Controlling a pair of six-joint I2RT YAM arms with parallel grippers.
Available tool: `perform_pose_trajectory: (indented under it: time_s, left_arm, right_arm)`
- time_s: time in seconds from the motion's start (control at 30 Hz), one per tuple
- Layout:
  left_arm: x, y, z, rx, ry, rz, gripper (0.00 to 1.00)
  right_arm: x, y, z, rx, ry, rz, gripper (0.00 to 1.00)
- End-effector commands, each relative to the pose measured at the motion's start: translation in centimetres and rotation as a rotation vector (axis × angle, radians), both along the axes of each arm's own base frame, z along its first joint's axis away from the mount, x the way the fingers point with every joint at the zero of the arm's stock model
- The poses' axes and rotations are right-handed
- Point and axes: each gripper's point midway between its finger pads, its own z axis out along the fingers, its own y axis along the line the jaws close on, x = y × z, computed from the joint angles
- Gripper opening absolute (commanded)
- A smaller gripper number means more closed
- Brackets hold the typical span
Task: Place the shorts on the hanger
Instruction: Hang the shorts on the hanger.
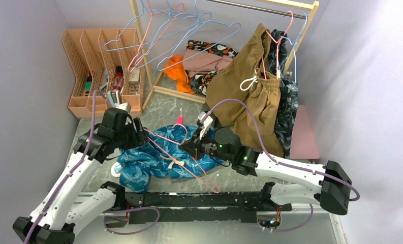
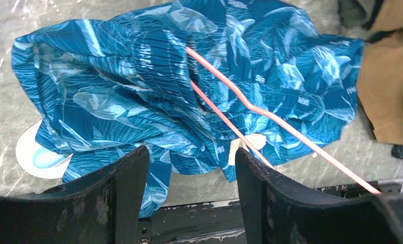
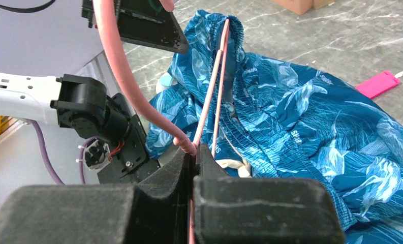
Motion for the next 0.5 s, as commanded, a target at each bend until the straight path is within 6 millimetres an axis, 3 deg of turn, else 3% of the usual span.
perform_pose_trajectory:
  time_s: [0.0,0.23,0.47]
  left_arm:
    - [0.4,1.7,-1.8,0.057,0.042,0.137,0.66]
    - [1.2,2.5,-3.4,0.094,0.055,0.205,0.67]
    - [2.9,1.6,-3.1,0.051,0.014,0.218,0.68]
  right_arm:
    - [-0.1,0.7,1.2,0.053,-0.012,0.010,0.00]
    - [-0.2,1.1,0.9,0.052,-0.007,0.026,0.00]
    - [-0.4,1.1,0.7,0.048,0.000,0.031,0.00]
